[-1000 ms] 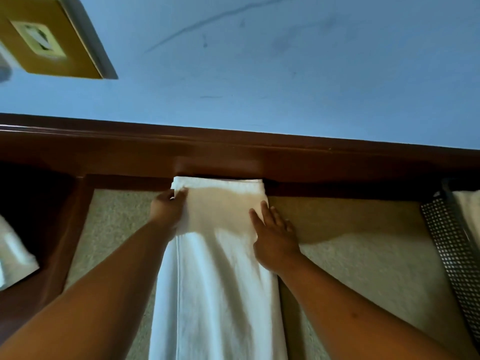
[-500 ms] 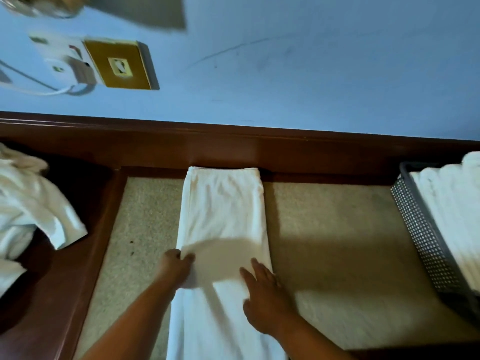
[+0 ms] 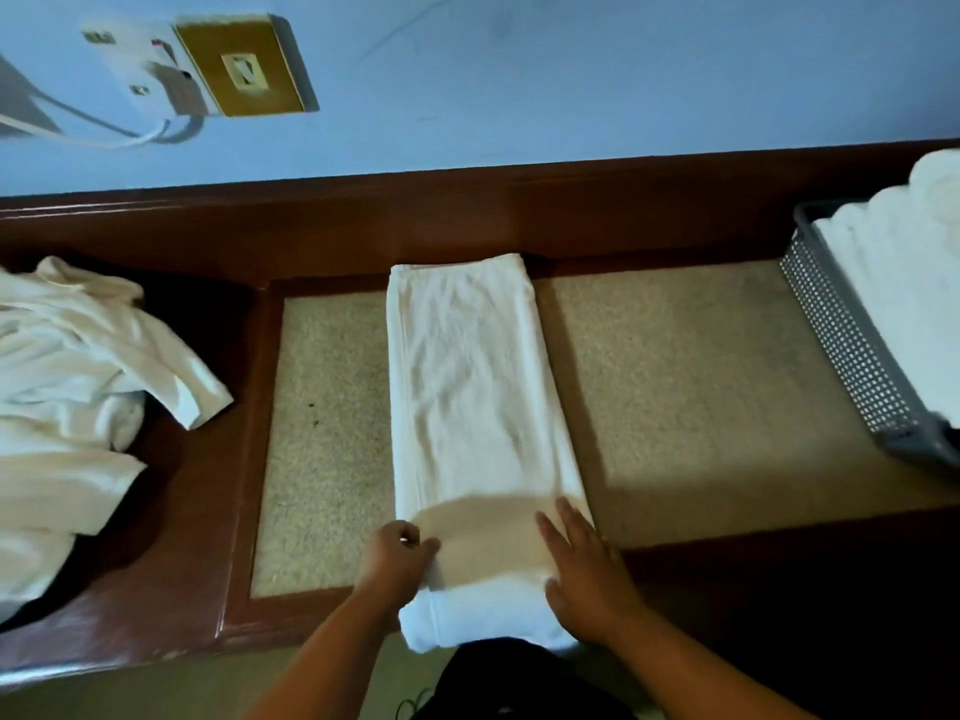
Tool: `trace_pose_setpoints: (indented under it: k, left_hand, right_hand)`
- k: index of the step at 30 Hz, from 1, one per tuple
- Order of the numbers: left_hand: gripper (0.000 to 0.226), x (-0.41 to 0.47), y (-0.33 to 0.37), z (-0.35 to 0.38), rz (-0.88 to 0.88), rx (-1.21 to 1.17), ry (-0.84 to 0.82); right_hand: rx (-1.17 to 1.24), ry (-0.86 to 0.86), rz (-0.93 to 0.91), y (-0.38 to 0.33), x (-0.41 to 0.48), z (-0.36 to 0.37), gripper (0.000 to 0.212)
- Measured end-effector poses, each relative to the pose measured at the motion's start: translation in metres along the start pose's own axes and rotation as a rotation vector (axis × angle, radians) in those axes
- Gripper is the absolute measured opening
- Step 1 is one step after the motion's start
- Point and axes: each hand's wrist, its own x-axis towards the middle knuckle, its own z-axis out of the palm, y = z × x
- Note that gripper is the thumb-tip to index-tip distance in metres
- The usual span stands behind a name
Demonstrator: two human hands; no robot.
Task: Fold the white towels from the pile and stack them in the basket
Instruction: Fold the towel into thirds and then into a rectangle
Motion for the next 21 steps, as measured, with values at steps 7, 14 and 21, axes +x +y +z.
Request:
trace_pose_setpoints:
  k: [7,14,21]
  left_hand:
    - [0.027,-0.05,-0.037,0.025,0.1,0.264,-0.126]
    - [0.086,-0.065,-0.095,0.044,-0.221,-0.049,0.05]
    - [0.095,-0.056,-0.106,0.058,-0.219,-0.309,0.028]
  right_hand:
    - [0.306,0.359,0.165,0.009,-0.017,0.062,0.068]
    - [1.221,0.256,1.014,0.021,-0.001,0.092,0.05]
    - [1.168,0.035,0.685,0.045,-0.01,0.118,0.073]
